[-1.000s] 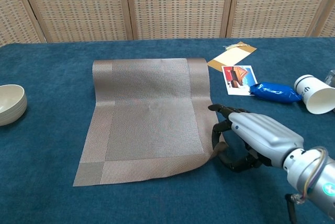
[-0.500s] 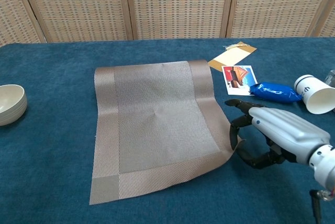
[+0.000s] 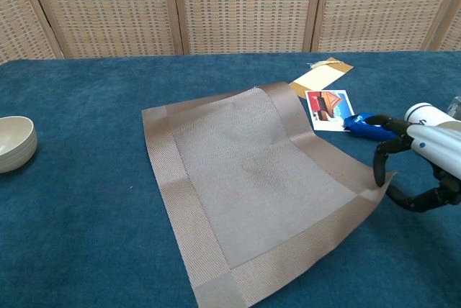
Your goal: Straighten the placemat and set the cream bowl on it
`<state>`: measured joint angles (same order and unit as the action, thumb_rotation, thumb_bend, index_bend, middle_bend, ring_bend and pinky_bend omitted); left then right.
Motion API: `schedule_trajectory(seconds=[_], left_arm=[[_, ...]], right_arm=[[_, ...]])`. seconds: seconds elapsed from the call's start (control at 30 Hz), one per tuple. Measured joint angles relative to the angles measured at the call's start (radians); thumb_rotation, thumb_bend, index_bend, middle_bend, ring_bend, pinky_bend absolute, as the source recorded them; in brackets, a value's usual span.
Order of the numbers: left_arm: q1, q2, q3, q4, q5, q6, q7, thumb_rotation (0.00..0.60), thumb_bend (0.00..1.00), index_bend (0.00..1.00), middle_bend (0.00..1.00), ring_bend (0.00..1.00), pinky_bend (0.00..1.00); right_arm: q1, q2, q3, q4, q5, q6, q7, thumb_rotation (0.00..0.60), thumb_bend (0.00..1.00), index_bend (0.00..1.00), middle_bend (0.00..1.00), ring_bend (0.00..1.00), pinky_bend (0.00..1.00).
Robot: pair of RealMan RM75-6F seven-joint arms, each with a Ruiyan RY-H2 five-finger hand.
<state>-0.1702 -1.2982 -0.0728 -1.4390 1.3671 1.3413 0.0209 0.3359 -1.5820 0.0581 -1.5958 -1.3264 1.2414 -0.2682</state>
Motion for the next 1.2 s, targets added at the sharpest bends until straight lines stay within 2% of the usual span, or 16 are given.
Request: schedule_trajectory(seconds=[0.13, 0.37, 0.77, 0.97, 1.07, 1.17, 1.2], left_arm=[[0.0, -0.001, -0.001, 0.0, -0.002, -0.001, 0.001, 0.6, 0.14, 0.08, 0.0, 0.0, 0.0], [0.0, -0.003, -0.002, 0.0, -0.004, 0.001, 0.009, 0.6, 0.14, 0.08, 0.0, 0.0, 0.0], [-0.001, -0.005, -0.004, 0.0, -0.007, 0.0, 0.013, 0.6, 0.14, 0.08, 0.0, 0.0, 0.0], [-0.002, -0.007, -0.002, 0.001, -0.006, -0.002, 0.017, 0.6, 0.14, 0.08, 0.0, 0.0, 0.0], [-0.003, -0.008, -0.002, 0.0, -0.005, 0.0, 0.018, 0.6, 0.14, 0.08, 0.0, 0.0, 0.0], [-0.003, -0.009, -0.003, 0.002, -0.003, 0.002, 0.015, 0.6, 0.14, 0.08, 0.0, 0.0, 0.0], [-0.002, -0.009, -0.003, 0.003, -0.003, 0.002, 0.014, 0.6, 0.14, 0.08, 0.0, 0.0, 0.0]], right_arm=[[-0.004, 0.042, 0.018, -0.003, 0.01, 0.005, 0.008, 0.6, 0.59, 0.61, 0.02, 0.0, 0.0], [0.004, 0.128, 0.085, 0.002, 0.069, -0.008, 0.029, 0.6, 0.59, 0.61, 0.02, 0.0, 0.0], [0.041, 0.204, 0.163, 0.045, 0.172, -0.053, 0.013, 0.6, 0.59, 0.61, 0.02, 0.0, 0.0], [0.05, 0.218, 0.172, 0.055, 0.185, -0.054, -0.002, 0.6, 0.58, 0.61, 0.01, 0.0, 0.0], [0.053, 0.223, 0.173, 0.058, 0.184, -0.048, -0.014, 0.6, 0.53, 0.56, 0.0, 0.0, 0.0], [0.053, 0.229, 0.171, 0.053, 0.18, -0.039, -0.021, 0.6, 0.37, 0.44, 0.0, 0.0, 0.0], [0.052, 0.231, 0.168, 0.052, 0.176, -0.037, -0.02, 0.6, 0.32, 0.37, 0.0, 0.0, 0.0]])
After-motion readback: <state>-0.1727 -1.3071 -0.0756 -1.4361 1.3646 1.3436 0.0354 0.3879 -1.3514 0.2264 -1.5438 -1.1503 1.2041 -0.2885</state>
